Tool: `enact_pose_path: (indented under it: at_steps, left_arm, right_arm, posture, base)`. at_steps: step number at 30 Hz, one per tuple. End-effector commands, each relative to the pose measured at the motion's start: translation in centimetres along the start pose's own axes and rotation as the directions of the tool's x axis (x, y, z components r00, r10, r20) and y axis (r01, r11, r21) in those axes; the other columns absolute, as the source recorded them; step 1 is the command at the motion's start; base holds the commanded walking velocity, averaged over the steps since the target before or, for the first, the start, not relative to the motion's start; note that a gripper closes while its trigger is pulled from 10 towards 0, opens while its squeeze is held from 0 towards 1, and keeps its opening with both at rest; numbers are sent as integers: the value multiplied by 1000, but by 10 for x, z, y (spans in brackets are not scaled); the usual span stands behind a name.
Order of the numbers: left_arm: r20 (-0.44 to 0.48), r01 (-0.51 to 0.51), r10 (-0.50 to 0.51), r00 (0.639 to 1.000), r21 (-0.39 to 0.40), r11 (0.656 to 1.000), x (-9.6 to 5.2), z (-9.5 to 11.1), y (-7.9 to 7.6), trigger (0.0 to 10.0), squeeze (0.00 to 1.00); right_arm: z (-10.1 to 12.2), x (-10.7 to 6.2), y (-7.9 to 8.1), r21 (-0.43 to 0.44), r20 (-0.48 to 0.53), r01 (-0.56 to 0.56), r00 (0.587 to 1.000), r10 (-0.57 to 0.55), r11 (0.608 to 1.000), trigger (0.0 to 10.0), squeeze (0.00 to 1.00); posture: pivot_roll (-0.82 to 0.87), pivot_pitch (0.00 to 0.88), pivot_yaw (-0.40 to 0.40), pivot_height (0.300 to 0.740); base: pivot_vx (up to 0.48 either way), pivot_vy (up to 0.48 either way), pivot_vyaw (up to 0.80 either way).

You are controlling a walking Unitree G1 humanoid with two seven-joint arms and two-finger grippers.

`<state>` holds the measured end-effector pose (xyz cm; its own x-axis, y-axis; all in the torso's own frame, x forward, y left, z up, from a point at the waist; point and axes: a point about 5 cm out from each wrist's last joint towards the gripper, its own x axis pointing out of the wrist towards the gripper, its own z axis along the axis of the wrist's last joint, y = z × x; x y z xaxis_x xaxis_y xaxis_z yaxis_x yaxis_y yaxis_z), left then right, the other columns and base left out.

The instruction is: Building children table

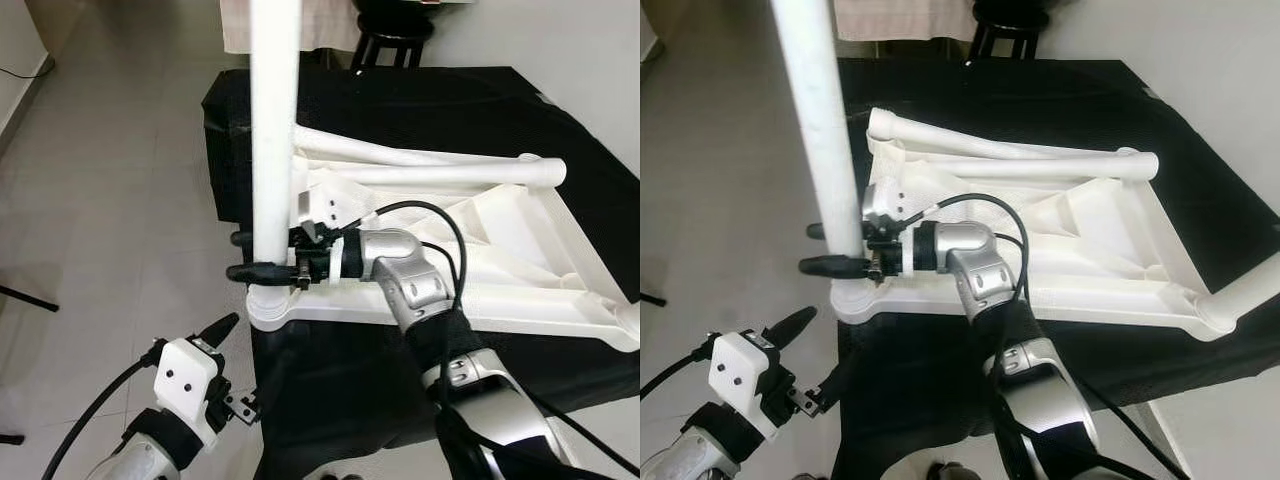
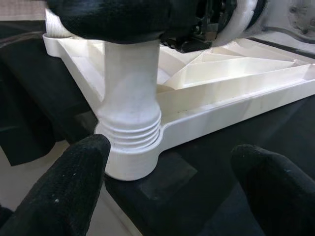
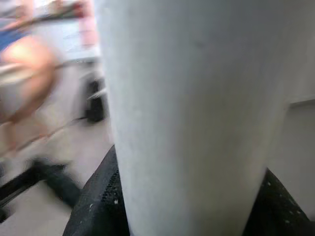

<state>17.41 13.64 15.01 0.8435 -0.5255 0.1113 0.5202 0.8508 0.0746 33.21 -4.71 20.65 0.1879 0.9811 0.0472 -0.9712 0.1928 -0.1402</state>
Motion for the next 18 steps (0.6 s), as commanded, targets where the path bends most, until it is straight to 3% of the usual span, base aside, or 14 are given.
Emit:
enact_pose_path:
  at_steps: [1,2,3,4,5,6,11,15,16,18]
  left_arm:
    - [-22,1,-1,1000,-16,1000,-2,-5,2,10000,0]
    - [-23,1,-1,1000,-15,1000,-2,-5,3,10000,0]
    - [-22,1,-1,1000,-13,1000,-1,-5,5,10000,0]
    - [-22,1,-1,1000,-13,1000,-1,-5,5,10000,0]
    - [-24,4,-4,1000,-8,1000,0,-6,6,10000,0]
    - [-25,7,-7,1000,-4,1000,1,-7,7,10000,0]
    - [-29,6,-6,1000,2,1000,2,-8,8,10000,0]
    - [-26,-2,2,1000,7,1000,3,-9,10,10000,0]
    - [-25,-4,4,1000,6,1000,3,-9,10,10000,0]
    - [-24,-4,4,1000,6,1000,3,-9,10,10000,0]
  right_arm:
    - [-5,-18,-4,-1,-15,351,936,-351,937,0,0]
    - [-22,-31,9,-9,-115,614,783,-611,789,0,0]
    - [-31,-46,18,-37,-185,769,622,-761,638,0,0]
    - [-31,-46,18,-37,-185,769,622,-761,638,0,0]
    - [-32,-44,30,-85,-190,771,609,-770,631,0,0]
    - [-31,-40,38,-108,-184,746,634,-751,657,0,0]
    - [-28,-36,26,-106,-164,735,651,-741,670,0,0]
    - [-28,-37,16,-121,-210,756,614,-761,644,0,0]
    - [-27,-36,16,-142,-231,738,623,-747,660,10000,0]
    - [-27,-35,16,-157,-246,724,630,-737,671,10000,0]
  posture:
    - [-87,160,-114,740]
    - [-94,160,-112,740]
    - [-89,154,-112,740]
    - [-89,154,-112,740]
    - [-81,151,-106,740]
    - [-85,146,-103,740]
    - [-84,128,-104,740]
    - [-86,119,-104,740]
    - [-86,117,-105,740]
    - [-86,117,-105,740]
  base:
    - [0,0,0]
    - [0,0,0]
    - [0,0,0]
    - [0,0,0]
    - [0,0,0]
    - [0,0,0]
    - [0,0,0]
    - [0,0,0]
    - [0,0,0]
    - [0,0,0]
